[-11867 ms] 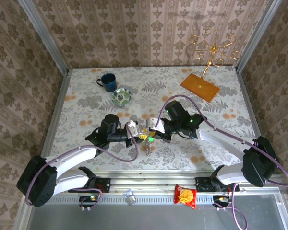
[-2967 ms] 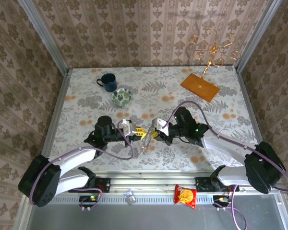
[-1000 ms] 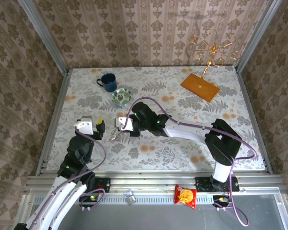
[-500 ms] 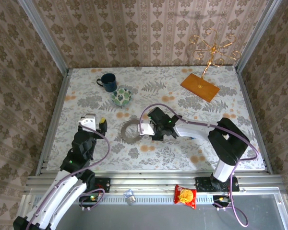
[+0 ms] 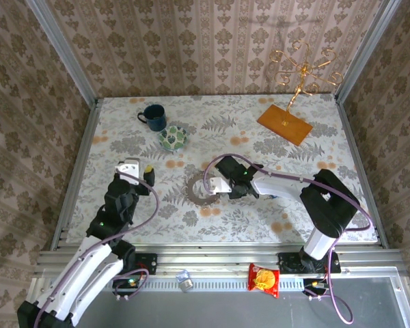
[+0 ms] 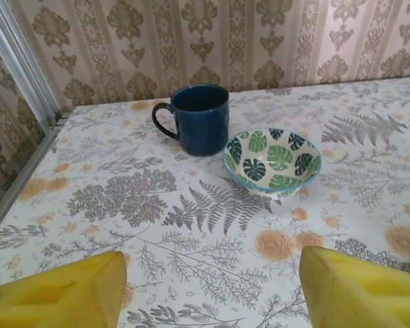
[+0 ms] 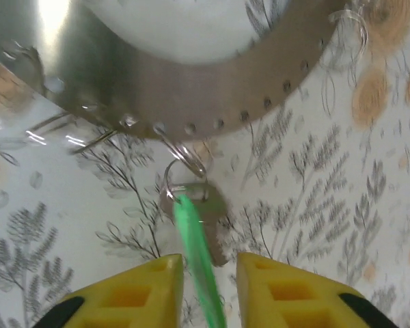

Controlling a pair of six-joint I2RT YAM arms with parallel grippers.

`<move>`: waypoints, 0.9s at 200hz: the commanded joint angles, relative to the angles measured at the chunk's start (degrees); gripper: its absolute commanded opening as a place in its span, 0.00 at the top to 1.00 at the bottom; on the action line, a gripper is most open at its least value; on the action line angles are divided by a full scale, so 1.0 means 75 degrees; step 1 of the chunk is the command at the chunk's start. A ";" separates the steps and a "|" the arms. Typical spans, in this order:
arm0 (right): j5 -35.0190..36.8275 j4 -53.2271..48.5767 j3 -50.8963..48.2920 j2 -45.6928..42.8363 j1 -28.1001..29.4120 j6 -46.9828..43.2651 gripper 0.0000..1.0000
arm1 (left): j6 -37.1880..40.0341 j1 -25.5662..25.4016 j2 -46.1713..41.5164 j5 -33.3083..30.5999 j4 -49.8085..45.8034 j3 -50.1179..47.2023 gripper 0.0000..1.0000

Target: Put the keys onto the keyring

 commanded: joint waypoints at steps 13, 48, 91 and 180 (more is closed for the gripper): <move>0.1455 0.0006 -0.0049 -0.0319 -0.0245 -0.0281 0.64 | -0.0020 0.0107 0.0458 0.0351 -0.0481 0.0648 0.31; 0.1556 0.1023 -0.0202 -0.1679 -0.0721 0.1538 0.63 | -0.0003 0.0144 0.0952 0.0820 -0.0941 0.1191 0.22; 0.0647 0.0395 -0.0167 -0.3160 -0.1517 0.5662 0.60 | -0.0390 0.0573 0.1719 0.0989 -0.2049 0.2007 0.00; -0.2875 -0.0275 -0.1259 -0.3576 -0.1539 1.1667 0.68 | -0.1846 0.1182 0.2437 0.3005 -0.2322 0.2129 0.00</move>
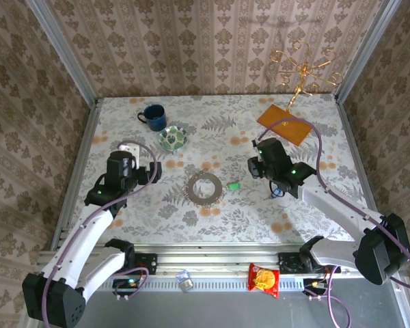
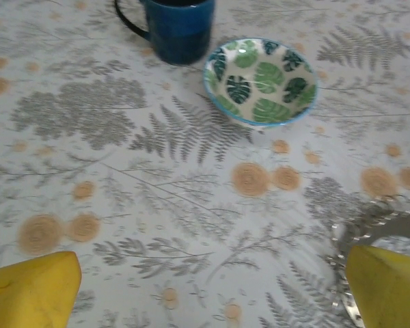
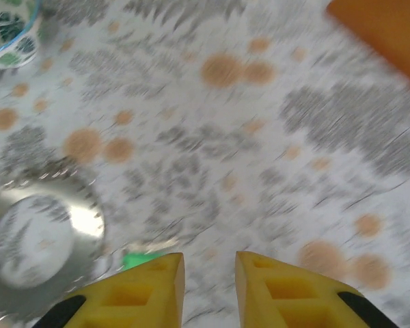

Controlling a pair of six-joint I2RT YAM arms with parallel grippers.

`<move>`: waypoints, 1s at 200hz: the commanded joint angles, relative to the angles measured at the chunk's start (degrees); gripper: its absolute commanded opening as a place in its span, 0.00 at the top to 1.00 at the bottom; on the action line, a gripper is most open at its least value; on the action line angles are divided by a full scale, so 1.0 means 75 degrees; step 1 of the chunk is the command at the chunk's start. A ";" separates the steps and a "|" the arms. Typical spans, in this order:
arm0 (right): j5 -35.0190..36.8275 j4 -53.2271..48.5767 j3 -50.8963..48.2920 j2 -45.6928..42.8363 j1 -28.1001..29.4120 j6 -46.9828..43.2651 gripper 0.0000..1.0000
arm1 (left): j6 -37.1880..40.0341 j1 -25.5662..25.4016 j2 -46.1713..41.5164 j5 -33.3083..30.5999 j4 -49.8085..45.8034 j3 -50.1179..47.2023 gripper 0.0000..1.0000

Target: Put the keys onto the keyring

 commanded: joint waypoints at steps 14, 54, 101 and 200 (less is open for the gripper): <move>-0.2127 -0.0056 -0.0527 0.0139 0.0498 0.2130 0.66 | -0.0925 -0.0146 -0.0055 0.0978 0.0549 -0.0495 0.03; -0.2218 -0.0295 -0.0060 0.1034 0.1717 0.2186 0.68 | -0.1621 -0.0798 0.0025 0.0422 0.0730 -0.0863 0.06; -0.2288 -0.0117 0.0480 0.2343 0.2232 0.2574 0.71 | -0.2233 -0.1282 0.0120 0.0034 0.0929 -0.1262 0.07; -0.1488 -0.0323 0.1381 0.3751 0.2408 0.3446 0.71 | -0.2135 -0.1427 0.0053 -0.0178 0.0870 -0.1339 0.08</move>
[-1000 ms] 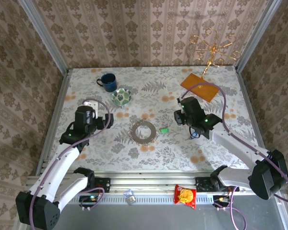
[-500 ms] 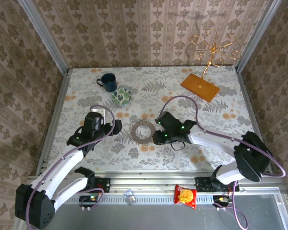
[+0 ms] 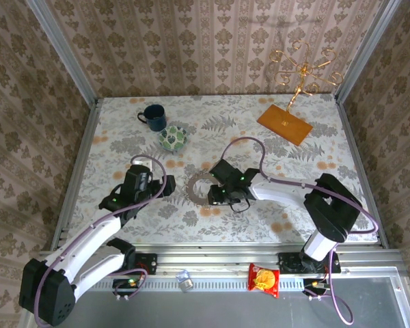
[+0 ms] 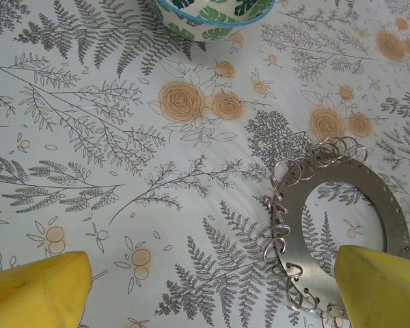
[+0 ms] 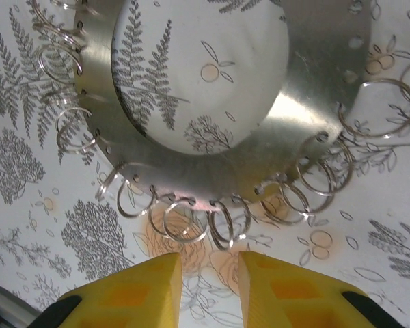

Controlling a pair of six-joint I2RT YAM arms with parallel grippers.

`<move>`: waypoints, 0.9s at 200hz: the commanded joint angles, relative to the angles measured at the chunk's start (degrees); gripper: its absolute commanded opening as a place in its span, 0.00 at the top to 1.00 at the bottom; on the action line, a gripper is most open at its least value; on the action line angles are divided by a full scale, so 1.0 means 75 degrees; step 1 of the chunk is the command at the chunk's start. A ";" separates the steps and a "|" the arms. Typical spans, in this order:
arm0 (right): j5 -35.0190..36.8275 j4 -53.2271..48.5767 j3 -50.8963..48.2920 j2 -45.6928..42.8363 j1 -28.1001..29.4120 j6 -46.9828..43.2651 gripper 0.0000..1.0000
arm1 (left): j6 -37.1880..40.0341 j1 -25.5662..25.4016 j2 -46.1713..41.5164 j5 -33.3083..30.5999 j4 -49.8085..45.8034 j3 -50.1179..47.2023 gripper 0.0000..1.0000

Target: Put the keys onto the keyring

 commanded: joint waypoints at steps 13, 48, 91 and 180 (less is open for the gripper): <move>0.0629 -0.0573 0.0504 0.0421 0.0074 0.0193 0.71 | -0.0089 -0.0054 -0.0110 -0.0151 -0.0012 0.0016 0.08; 0.0923 -0.1035 0.0821 0.0736 0.0211 0.0286 0.68 | -0.0066 -0.0066 -0.0125 -0.0162 -0.0041 0.0010 0.08; 0.0852 -0.1106 0.0952 0.1037 0.0402 0.0440 0.66 | -0.0037 -0.0066 -0.0126 -0.0209 -0.0082 0.0045 0.08; 0.1001 -0.1113 0.0930 0.1051 0.0457 0.0397 0.92 | 0.0004 -0.0066 -0.0215 -0.0284 -0.0234 0.0094 0.08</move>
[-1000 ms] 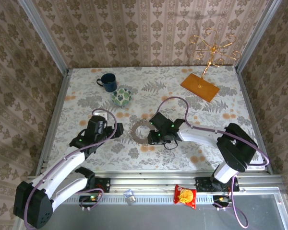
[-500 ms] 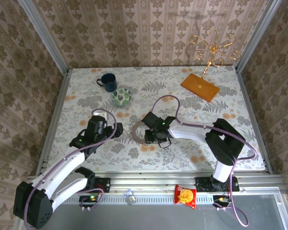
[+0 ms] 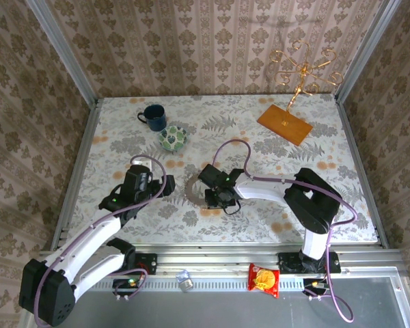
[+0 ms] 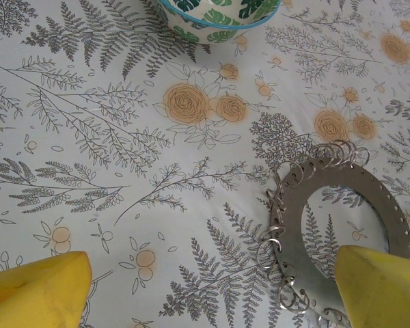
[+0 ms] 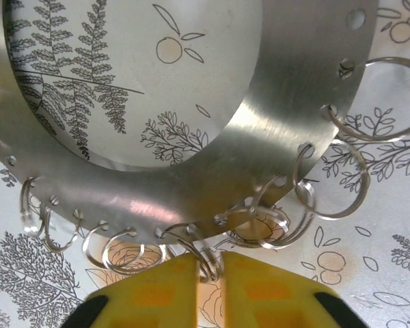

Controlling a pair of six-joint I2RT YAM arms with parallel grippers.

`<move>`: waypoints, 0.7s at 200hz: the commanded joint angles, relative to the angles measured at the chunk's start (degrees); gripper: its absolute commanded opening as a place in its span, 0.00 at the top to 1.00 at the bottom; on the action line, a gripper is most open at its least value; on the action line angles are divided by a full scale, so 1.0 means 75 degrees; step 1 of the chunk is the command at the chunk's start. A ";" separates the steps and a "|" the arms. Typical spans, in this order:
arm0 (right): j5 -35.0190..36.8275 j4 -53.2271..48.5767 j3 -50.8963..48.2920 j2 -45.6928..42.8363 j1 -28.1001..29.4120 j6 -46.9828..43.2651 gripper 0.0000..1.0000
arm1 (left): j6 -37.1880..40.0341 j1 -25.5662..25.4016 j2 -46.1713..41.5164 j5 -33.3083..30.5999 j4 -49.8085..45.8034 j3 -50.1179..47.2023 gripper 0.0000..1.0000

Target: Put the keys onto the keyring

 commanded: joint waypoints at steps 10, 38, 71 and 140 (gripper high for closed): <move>0.0361 -0.0364 0.0131 -0.0117 -0.0012 -0.0063 0.97 | 0.0004 -0.0060 -0.0163 -0.0196 -0.0211 0.0092 0.08; 0.0419 -0.0502 -0.0042 -0.0371 -0.0259 -0.0559 1.00 | 0.0048 -0.0060 -0.0182 -0.0210 -0.0211 0.0109 0.08; 0.0448 -0.0928 -0.0332 -0.0769 -0.0787 -0.1750 1.00 | 0.0174 -0.0078 -0.0165 -0.0214 -0.0301 0.0150 0.08; 0.0059 -0.1519 -0.0128 -0.0529 -0.1824 -0.3869 1.00 | 0.0389 -0.0392 0.0045 -0.0233 -0.0234 0.0232 0.10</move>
